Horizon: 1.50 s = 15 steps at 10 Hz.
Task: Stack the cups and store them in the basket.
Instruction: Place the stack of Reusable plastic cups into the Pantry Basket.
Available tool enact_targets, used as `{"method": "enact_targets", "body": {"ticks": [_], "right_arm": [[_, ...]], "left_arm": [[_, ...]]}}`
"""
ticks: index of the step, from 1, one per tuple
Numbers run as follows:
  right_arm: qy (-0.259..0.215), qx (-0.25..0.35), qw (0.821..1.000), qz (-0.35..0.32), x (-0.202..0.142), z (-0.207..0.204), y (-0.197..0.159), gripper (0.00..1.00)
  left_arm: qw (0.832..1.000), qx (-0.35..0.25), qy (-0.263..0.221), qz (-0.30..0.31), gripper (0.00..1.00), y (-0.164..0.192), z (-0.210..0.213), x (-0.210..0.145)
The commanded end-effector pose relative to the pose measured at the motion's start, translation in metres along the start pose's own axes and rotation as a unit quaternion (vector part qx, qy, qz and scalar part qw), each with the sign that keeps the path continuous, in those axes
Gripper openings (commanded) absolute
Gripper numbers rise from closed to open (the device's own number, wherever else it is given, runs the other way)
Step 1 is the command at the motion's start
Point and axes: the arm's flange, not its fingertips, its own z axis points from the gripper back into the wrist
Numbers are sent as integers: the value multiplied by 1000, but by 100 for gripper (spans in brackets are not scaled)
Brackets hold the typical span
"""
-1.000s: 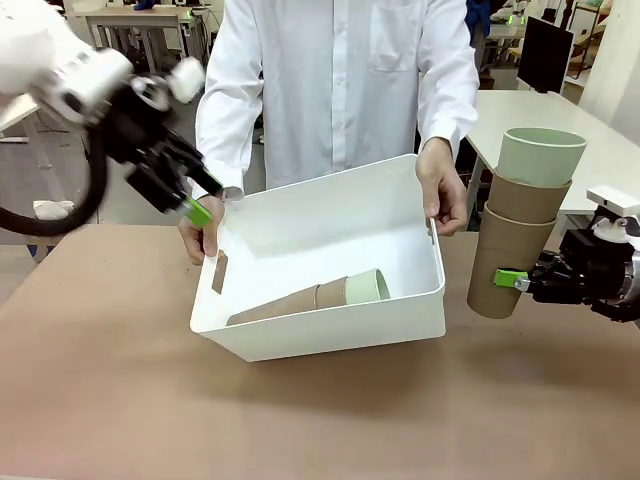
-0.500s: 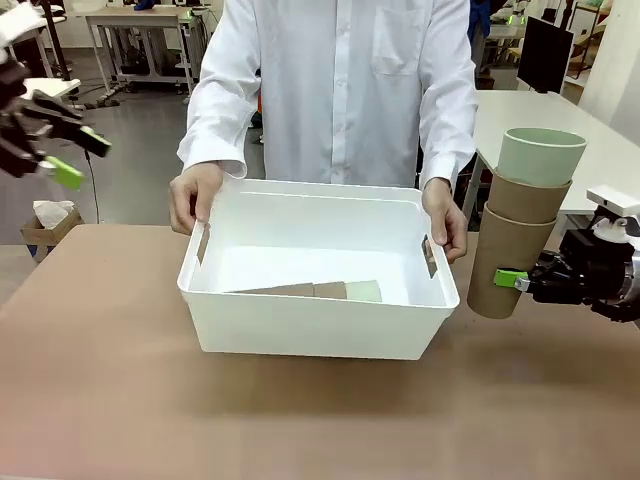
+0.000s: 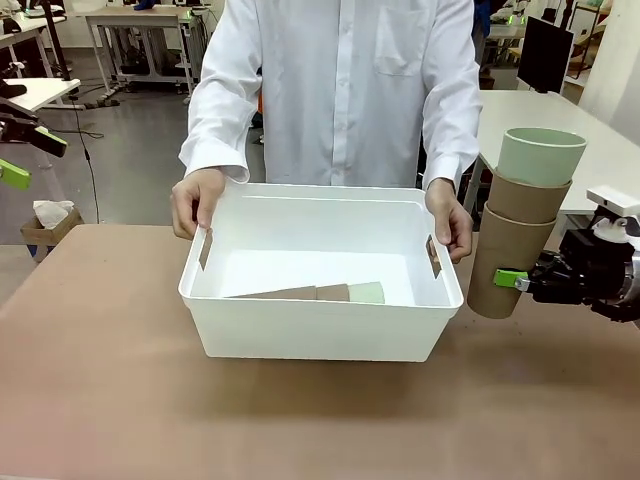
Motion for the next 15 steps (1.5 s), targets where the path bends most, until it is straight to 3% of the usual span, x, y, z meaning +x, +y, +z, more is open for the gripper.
{"method": "enact_targets", "body": {"ticks": [1,15], "right_arm": [[-7,-4,1000,6,5,0,0,85],[0,0,1000,0,0,0,0,85]], "left_arm": [[1000,6,9,3,100,-1,-8,11],[1000,6,9,3,100,-1,-8,11]]}}
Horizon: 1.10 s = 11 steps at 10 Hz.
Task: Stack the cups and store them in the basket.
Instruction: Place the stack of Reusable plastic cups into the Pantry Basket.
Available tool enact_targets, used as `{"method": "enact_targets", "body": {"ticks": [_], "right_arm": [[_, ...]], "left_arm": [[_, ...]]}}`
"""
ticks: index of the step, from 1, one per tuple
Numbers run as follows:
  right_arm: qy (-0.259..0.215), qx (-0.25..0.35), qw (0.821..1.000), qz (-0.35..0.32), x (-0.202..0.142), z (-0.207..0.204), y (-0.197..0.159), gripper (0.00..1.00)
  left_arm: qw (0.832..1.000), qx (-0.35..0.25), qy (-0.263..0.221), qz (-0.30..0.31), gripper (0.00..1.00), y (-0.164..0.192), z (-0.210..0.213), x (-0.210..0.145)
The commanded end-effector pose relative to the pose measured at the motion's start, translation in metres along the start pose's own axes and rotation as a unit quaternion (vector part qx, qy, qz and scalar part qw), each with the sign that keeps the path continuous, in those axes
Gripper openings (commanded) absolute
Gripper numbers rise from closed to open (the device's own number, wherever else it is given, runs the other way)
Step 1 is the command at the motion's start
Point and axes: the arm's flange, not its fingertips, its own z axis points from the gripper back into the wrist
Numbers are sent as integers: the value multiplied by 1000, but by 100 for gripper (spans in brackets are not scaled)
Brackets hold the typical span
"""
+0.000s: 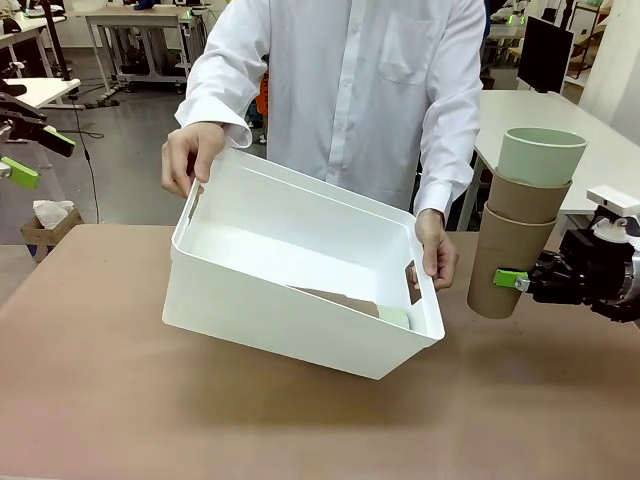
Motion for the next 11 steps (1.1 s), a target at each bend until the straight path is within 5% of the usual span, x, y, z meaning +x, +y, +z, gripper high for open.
{"method": "enact_targets", "body": {"ticks": [1,6,11], "right_arm": [[2,-17,1000,9,18,-3,6,85],[51,-57,997,29,127,-30,43,85],[213,-105,971,24,187,-106,65,85]], "left_arm": [[1000,6,-3,6,100,-2,-1,3],[1000,6,-3,6,100,-2,-1,3],[1000,6,-3,6,100,-2,-1,3]]}}
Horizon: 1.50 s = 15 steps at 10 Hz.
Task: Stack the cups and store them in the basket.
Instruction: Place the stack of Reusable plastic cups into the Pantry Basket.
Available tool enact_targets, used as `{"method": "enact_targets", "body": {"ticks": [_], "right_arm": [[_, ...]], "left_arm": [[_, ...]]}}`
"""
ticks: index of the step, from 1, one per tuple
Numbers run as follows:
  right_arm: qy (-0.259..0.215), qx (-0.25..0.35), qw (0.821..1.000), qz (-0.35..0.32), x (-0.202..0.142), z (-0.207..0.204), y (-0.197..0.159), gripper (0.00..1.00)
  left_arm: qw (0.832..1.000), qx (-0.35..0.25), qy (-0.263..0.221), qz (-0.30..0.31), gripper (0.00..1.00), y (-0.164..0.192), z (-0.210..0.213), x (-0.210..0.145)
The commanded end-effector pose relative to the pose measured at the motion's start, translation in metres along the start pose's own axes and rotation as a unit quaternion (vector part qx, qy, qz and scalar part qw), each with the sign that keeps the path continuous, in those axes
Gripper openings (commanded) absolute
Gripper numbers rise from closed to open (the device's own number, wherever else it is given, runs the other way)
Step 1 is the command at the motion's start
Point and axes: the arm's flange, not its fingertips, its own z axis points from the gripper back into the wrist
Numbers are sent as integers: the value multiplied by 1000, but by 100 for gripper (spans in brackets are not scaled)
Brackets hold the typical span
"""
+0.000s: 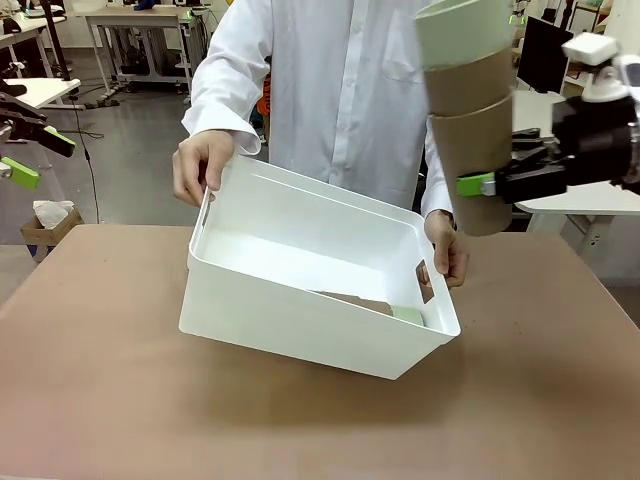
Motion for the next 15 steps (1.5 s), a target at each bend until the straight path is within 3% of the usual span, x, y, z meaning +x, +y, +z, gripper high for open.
{"method": "enact_targets", "body": {"ticks": [1,8,12,15], "right_arm": [[73,-17,997,-18,21,-22,3,85],[233,-59,970,-20,35,-114,-8,85],[285,-69,956,-6,18,-147,-9,85],[298,-77,951,13,-7,-168,-15,85]], "left_arm": [[1000,6,-4,6,100,-2,-1,3],[1000,6,-4,6,100,-2,-1,3],[1000,6,-4,6,100,-2,-1,3],[1000,6,-4,6,100,-2,-1,3]]}}
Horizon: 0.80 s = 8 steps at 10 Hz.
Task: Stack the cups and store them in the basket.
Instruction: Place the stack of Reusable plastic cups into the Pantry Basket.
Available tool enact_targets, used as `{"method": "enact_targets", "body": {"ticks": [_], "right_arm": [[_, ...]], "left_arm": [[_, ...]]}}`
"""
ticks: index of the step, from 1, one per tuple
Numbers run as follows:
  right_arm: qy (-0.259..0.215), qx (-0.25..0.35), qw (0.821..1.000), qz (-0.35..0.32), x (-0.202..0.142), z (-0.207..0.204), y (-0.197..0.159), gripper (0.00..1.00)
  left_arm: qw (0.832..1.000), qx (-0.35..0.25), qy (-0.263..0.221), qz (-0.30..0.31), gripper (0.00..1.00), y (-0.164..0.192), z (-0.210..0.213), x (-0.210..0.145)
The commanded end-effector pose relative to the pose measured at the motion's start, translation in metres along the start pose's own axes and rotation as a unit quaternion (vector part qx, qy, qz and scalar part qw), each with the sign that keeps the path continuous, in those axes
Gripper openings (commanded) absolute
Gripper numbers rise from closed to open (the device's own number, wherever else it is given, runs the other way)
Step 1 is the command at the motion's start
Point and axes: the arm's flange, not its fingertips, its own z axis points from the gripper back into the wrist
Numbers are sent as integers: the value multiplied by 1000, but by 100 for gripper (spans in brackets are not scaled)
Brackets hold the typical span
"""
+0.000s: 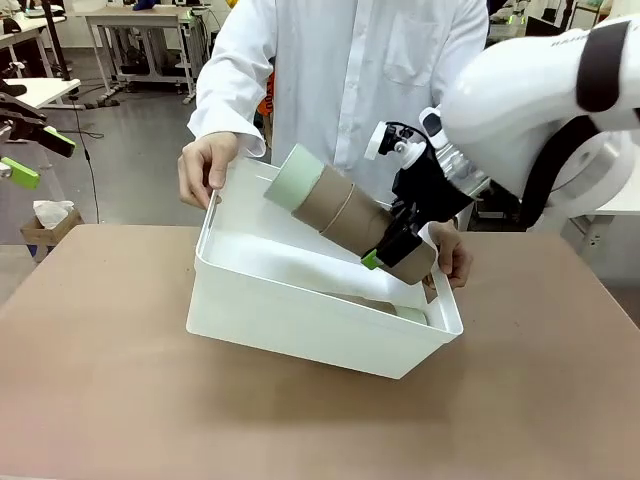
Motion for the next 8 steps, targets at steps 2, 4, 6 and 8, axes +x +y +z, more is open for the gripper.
{"method": "enact_targets", "body": {"ticks": [2,4,6,8], "right_arm": [[0,0,1000,0,0,0,0,85],[0,0,1000,0,0,0,0,85],[0,0,1000,0,0,0,0,85],[12,-8,1000,10,7,-14,-7,85]], "left_arm": [[1000,6,-4,5,100,-2,-1,3],[1000,6,-4,5,100,-2,-1,3],[1000,6,-4,5,100,-2,-1,3],[1000,6,-4,5,100,-2,-1,3]]}}
